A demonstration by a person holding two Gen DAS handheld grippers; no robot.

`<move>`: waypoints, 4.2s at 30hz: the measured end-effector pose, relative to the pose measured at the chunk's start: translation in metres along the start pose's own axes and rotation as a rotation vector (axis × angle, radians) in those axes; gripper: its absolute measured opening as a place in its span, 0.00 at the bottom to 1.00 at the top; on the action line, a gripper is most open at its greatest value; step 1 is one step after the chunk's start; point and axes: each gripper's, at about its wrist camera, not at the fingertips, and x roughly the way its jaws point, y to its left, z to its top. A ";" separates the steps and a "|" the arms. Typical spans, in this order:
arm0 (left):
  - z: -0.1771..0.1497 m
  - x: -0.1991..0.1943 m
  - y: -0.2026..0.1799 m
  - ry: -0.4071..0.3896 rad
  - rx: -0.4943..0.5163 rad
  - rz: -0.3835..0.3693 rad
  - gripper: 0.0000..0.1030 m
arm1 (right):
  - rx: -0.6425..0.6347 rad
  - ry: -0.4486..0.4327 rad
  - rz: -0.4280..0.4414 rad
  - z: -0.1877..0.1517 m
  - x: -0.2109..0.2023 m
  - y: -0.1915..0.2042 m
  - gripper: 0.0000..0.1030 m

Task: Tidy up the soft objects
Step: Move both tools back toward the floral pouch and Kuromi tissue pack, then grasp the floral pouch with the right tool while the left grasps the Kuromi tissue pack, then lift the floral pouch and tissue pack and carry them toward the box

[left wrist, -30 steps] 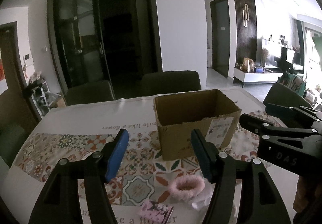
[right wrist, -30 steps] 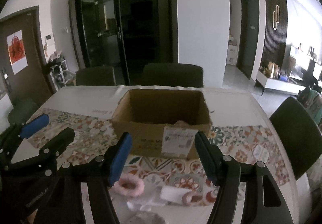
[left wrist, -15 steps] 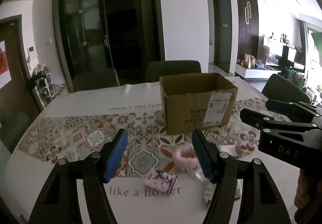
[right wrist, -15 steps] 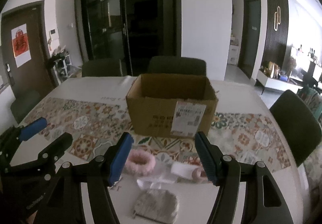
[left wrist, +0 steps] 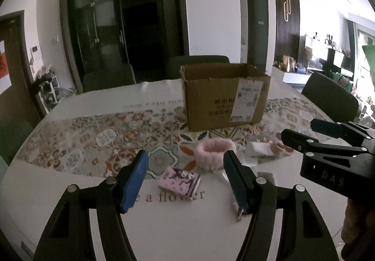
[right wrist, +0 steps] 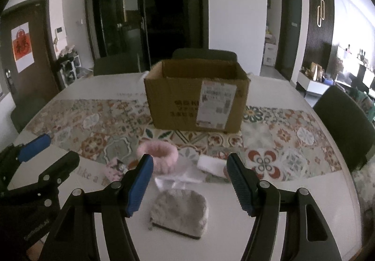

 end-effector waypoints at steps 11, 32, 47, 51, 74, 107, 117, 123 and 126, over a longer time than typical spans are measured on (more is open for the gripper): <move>-0.047 0.013 -0.001 0.035 0.003 -0.037 0.64 | 0.056 0.038 -0.005 -0.051 0.013 -0.005 0.64; -0.053 0.069 0.037 0.036 0.138 -0.167 0.88 | 0.104 0.039 -0.110 -0.067 0.056 0.035 0.91; -0.062 0.124 0.038 0.168 0.156 -0.216 0.89 | 0.112 0.207 -0.132 -0.069 0.106 0.030 0.91; -0.064 0.130 0.038 0.179 0.148 -0.225 0.89 | 0.114 0.235 -0.143 -0.071 0.114 0.029 0.91; -0.069 0.150 0.027 0.256 0.132 -0.203 0.71 | 0.162 0.292 -0.087 -0.081 0.127 0.015 0.76; -0.041 0.076 -0.008 0.180 0.059 -0.125 0.71 | 0.169 0.158 0.010 -0.073 0.064 -0.010 0.23; -0.015 0.052 -0.016 0.118 0.040 -0.112 0.71 | 0.185 0.059 0.005 -0.055 0.035 -0.022 0.23; 0.003 0.040 -0.020 0.074 0.029 -0.103 0.71 | 0.190 -0.011 -0.005 -0.038 0.019 -0.029 0.23; 0.013 0.033 -0.023 0.051 0.024 -0.096 0.71 | 0.191 -0.045 -0.010 -0.030 0.012 -0.033 0.23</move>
